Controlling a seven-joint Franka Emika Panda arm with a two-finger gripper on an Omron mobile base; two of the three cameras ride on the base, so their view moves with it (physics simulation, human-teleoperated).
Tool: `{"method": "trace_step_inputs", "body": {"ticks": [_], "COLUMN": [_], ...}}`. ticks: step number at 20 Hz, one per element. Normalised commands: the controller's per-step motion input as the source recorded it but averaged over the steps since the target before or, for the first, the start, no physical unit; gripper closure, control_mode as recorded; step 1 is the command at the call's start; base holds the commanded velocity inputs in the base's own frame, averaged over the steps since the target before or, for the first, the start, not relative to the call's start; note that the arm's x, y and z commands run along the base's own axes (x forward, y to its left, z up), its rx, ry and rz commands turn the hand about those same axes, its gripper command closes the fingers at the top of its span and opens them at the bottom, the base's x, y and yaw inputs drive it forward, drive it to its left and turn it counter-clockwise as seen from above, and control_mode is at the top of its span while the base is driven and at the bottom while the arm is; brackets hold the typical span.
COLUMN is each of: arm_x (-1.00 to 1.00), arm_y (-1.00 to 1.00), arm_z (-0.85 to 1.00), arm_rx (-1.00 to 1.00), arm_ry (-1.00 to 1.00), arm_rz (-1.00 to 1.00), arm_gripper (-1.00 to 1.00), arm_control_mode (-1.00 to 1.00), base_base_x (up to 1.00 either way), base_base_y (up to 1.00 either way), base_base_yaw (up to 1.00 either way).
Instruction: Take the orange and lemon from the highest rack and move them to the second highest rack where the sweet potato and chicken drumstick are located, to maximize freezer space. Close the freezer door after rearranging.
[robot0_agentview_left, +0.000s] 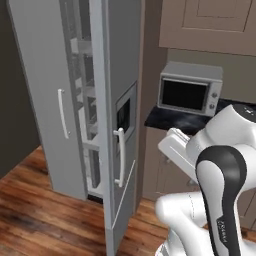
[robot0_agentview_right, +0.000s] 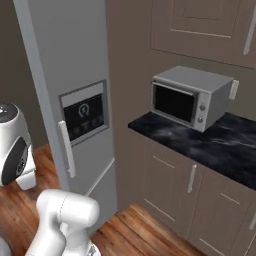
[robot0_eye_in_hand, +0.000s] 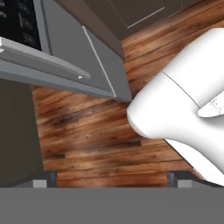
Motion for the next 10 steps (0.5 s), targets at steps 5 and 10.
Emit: {"method": "trace_step_inputs", "body": {"ticks": [5, 10], "arm_x": [0.0, 0.0], "arm_y": [0.0, 0.0], "arm_z": [0.0, 0.0], "arm_rx": [0.0, 0.0], "arm_ry": [0.0, 0.0], "arm_rz": [0.0, 0.0], "arm_gripper": [-1.0, -1.0], "arm_control_mode": [1.0, 1.0], "base_base_x": [0.47, 0.55], "base_base_y": [-0.31, -0.21], "base_base_yaw": [0.31, 0.3]}}
